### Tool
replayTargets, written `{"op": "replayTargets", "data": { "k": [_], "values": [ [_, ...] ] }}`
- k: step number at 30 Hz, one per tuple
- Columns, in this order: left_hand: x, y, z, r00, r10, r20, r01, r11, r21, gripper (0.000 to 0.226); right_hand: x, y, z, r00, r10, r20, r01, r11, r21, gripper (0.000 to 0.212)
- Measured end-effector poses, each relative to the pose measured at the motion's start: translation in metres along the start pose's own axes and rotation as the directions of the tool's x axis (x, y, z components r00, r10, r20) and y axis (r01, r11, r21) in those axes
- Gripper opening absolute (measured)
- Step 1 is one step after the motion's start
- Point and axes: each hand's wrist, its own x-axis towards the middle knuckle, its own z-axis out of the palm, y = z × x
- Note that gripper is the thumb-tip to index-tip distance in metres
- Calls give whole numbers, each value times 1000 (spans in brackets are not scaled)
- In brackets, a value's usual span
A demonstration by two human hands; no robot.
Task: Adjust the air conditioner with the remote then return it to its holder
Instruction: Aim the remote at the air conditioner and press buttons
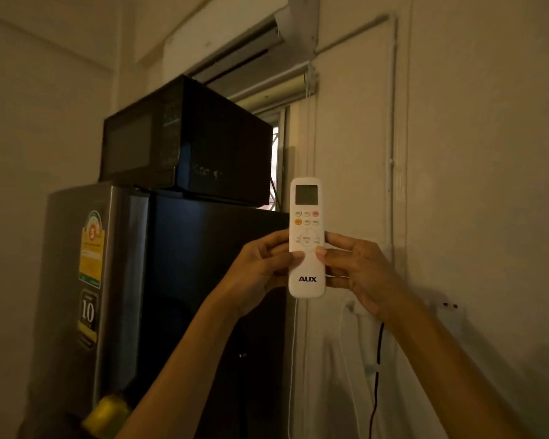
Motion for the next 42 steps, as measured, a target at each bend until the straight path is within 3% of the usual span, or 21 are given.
{"op": "replayTargets", "data": {
  "k": [7,19,42],
  "values": [
    [22,42,-14,997,51,-62,-47,997,62,38,39,-37,12,998,-59,24,59,998,-17,43],
    [35,103,-51,993,113,-34,-109,991,82,31,77,-85,47,990,-129,60,128,992,18,44],
    [40,131,-72,986,164,3,-164,984,71,37,85,-116,68,984,-159,78,159,987,8,40]
  ]
}}
